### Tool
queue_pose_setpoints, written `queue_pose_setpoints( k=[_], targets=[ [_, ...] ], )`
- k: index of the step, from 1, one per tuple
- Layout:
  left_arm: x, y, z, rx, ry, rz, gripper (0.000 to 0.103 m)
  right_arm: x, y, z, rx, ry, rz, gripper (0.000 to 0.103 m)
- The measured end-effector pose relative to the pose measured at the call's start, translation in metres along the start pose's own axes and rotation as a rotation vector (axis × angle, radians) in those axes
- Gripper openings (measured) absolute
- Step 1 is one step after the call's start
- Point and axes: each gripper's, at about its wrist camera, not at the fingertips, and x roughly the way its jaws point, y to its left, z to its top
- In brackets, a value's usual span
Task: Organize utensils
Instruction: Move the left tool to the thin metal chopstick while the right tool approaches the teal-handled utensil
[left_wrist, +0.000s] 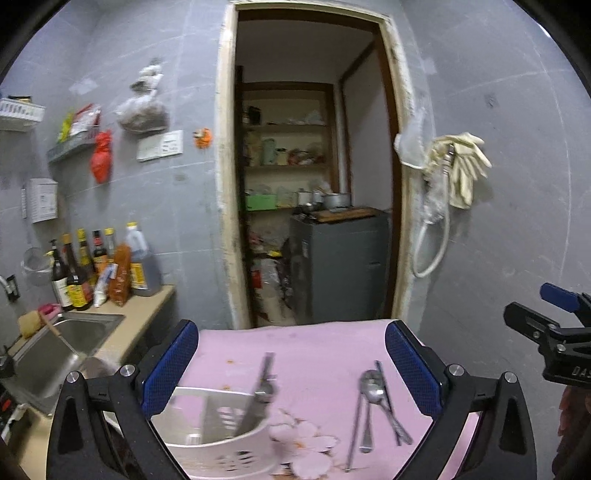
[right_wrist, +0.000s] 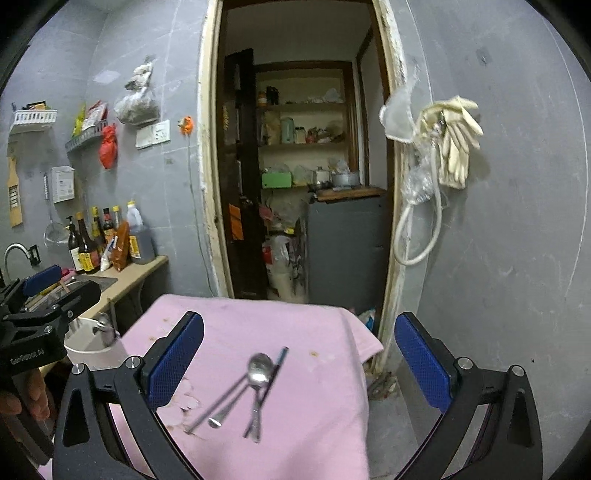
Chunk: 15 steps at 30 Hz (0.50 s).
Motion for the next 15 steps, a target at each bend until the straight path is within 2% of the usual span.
queue_pose_setpoints(
  k=[10,15],
  targets=[
    [0.044,-0.055,-0.013,0.033,0.081,-0.076,0.102,0.039,-0.055,-0.020,0.035,0.072,-0.023,0.101],
    [0.076,-0.073,-0.027,0.021,0.178,-0.123,0.102,0.063,-0.072,-0.033,0.058,0.118,0.007,0.101]
  ],
)
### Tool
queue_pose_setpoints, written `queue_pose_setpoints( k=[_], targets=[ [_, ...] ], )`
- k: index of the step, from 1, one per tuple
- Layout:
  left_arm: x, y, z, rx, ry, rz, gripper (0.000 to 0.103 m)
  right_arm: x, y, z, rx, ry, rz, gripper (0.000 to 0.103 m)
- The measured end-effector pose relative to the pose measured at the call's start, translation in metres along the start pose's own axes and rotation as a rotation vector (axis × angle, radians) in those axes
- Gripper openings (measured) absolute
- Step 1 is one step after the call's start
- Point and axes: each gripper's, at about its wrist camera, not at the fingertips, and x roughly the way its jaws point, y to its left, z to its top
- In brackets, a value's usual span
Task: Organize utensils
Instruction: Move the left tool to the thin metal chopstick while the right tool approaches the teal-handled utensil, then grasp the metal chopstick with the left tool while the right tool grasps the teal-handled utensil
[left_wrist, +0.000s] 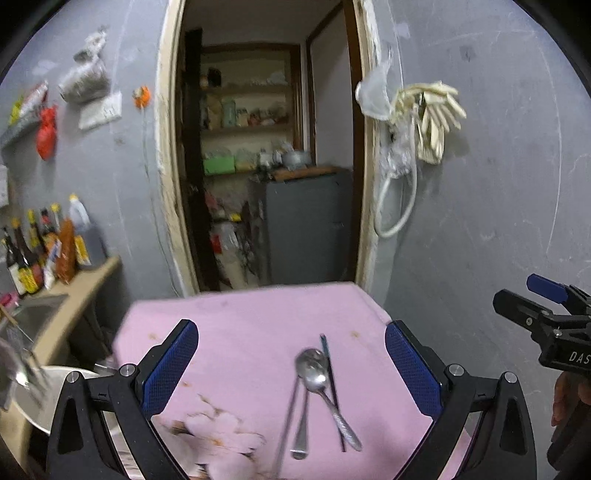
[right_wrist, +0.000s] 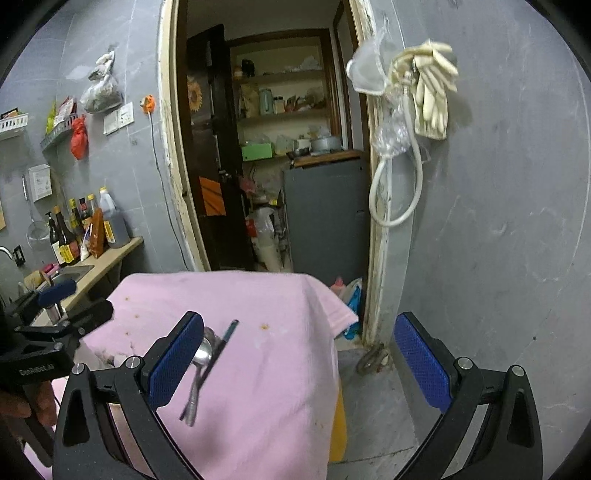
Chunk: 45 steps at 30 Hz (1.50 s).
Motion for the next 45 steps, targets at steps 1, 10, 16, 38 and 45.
queue_pose_setpoints(
  k=[1,10,16,38,45],
  targets=[
    [0.008,-0.001,-0.002,-0.008,0.023,-0.009,0.102,0.008,-0.003,-0.002,0.005,0.015,0.013,0.100],
    [0.074,0.004,-0.034,-0.052,0.194,-0.012,0.071,0.081,0.005,-0.031,-0.003,0.165,0.111,0.070],
    [0.115,0.017,-0.057,-0.051,0.327,0.039,0.049,0.129,0.028,-0.048,-0.015,0.260,0.170,0.055],
    [0.134,0.025,-0.080,0.001,0.457,0.067,0.025,0.235,0.117,-0.063,-0.173,0.510,0.209,0.030],
    [0.142,0.030,-0.074,-0.042,0.527,0.062,0.008,0.225,0.120,-0.063,-0.130,0.609,0.229,0.011]
  ],
)
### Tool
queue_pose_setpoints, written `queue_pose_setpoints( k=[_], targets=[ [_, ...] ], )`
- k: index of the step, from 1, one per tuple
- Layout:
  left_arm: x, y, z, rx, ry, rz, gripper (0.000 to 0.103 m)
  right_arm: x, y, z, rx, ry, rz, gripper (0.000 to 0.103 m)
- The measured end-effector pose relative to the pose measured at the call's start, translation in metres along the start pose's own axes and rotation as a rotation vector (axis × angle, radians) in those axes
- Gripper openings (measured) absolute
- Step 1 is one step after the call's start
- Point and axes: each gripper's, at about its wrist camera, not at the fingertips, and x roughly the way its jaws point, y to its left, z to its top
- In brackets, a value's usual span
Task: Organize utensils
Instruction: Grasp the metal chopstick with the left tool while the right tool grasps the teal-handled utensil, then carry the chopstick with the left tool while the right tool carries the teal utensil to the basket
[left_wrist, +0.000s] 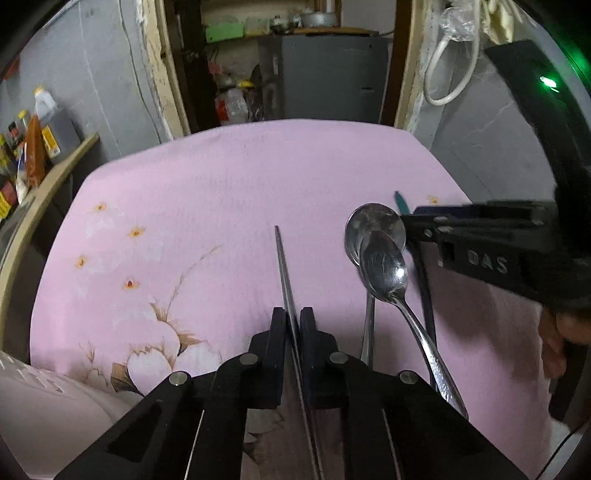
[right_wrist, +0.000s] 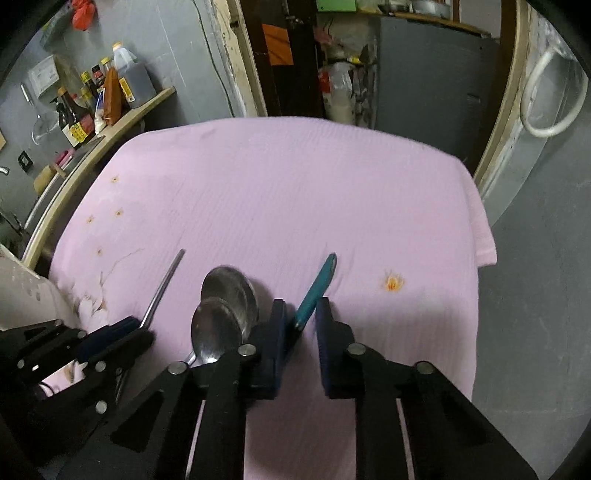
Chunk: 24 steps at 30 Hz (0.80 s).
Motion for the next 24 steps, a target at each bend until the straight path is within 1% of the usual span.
queue_pose_setpoints(
  k=[1,3,6,8,11,16,17,19,24],
  targets=[
    [0.000,0.001,0.002,-0.005,0.013,-0.004,0.007,-0.002,-0.007,-0.002,0.039,0.003,0.036,0.010],
    [0.001,0.006,0.004,-0.049,0.034,-0.033,0.006,-0.007,-0.025,-0.015,0.123,-0.009,0.113,0.007],
    [-0.002,0.014,0.003,-0.105,0.041,-0.077,0.006,-0.027,-0.034,-0.038,0.186,-0.087,0.160,0.006],
    [-0.008,0.016,0.001,-0.123,0.027,-0.100,0.006,-0.043,-0.036,-0.049,0.203,-0.136,0.163,0.006],
    [-0.023,0.014,-0.004,-0.120,-0.015,-0.128,0.006,-0.068,-0.037,-0.061,0.234,-0.199,0.171,0.006],
    [-0.056,0.011,-0.011,-0.104,-0.087,-0.185,0.006,-0.115,-0.029,-0.078,0.207,-0.312,0.135,0.006],
    [-0.064,0.010,-0.012,-0.098,-0.106,-0.196,0.006,-0.121,-0.030,-0.080,0.199,-0.327,0.129,0.006],
    [-0.080,0.011,-0.017,-0.081,-0.139,-0.209,0.006,-0.137,-0.020,-0.085,0.180,-0.367,0.110,0.006],
    [-0.110,0.014,-0.029,-0.056,-0.192,-0.231,0.006,-0.166,-0.008,-0.101,0.167,-0.420,0.082,0.006]
  ],
)
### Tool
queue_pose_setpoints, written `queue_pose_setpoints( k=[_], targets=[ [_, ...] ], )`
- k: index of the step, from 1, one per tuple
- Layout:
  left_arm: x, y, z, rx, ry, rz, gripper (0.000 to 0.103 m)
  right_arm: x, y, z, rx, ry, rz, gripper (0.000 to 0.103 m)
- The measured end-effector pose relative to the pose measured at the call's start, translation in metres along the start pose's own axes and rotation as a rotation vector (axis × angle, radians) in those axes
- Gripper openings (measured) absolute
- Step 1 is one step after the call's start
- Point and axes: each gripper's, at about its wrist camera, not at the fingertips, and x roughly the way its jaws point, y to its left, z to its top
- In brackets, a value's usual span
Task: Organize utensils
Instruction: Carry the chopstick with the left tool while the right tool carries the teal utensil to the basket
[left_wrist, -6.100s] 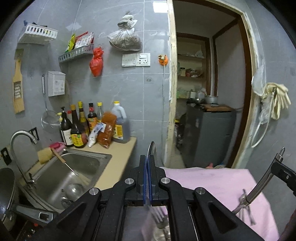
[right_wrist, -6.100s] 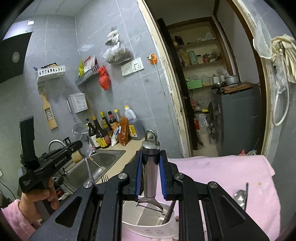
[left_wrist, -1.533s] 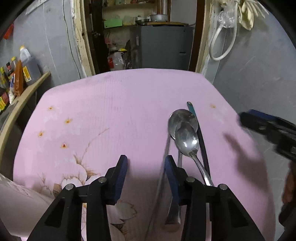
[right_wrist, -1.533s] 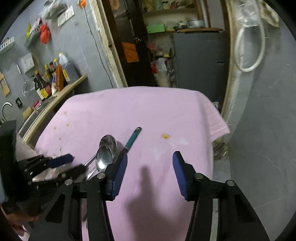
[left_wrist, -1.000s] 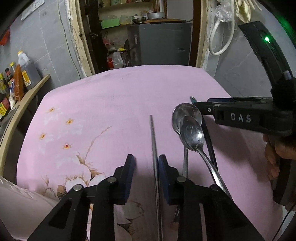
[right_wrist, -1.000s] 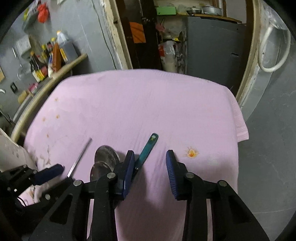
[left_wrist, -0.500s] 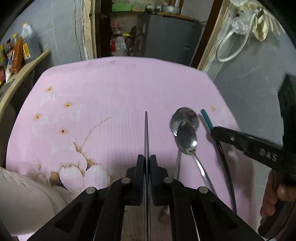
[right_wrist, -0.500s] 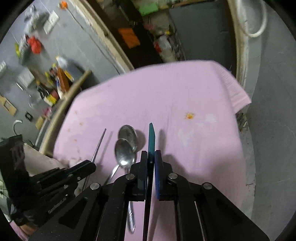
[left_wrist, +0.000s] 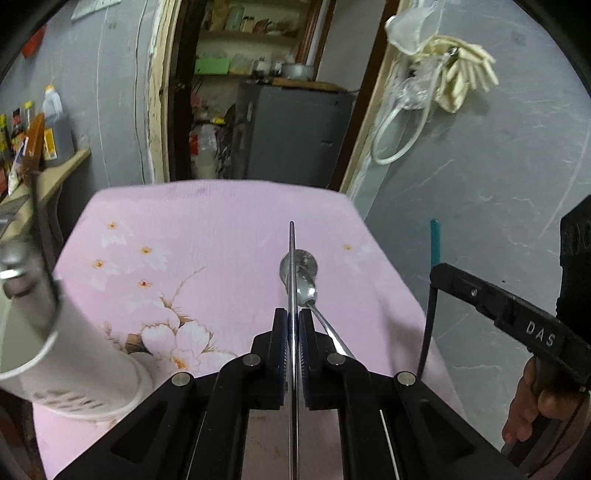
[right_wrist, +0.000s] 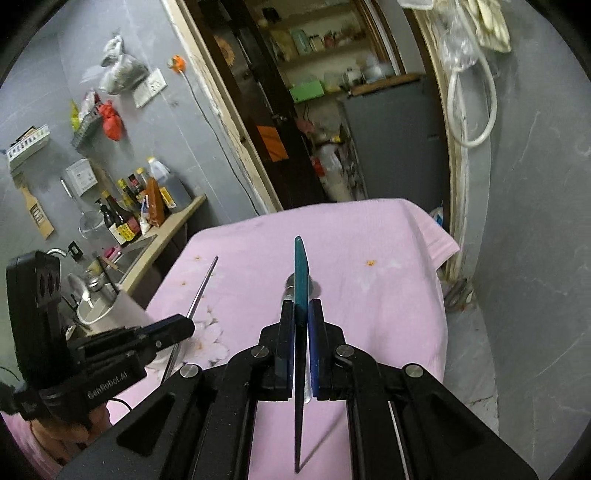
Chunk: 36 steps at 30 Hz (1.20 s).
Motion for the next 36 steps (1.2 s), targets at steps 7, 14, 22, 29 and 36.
queue_pose_setpoints(
  k=[7,14,22,29,36],
  targets=[
    [-0.039,0.007,-0.005,0.030,-0.062,-0.030,0.006,-0.036,0.020,-0.011,0.001,-0.068,-0.034,0.006],
    [-0.071,0.012,-0.011,0.052,-0.111,-0.052,0.006,-0.058,0.048,-0.019,-0.015,-0.132,-0.056,0.006],
    [-0.121,0.030,-0.004,0.007,-0.227,-0.093,0.006,-0.091,0.100,0.013,-0.059,-0.246,0.002,0.006],
    [-0.174,0.074,0.026,-0.057,-0.364,-0.083,0.006,-0.105,0.161,0.051,-0.124,-0.344,0.127,0.006],
    [-0.199,0.141,0.050,-0.107,-0.471,0.009,0.006,-0.090,0.217,0.075,-0.173,-0.409,0.241,0.006]
  ],
)
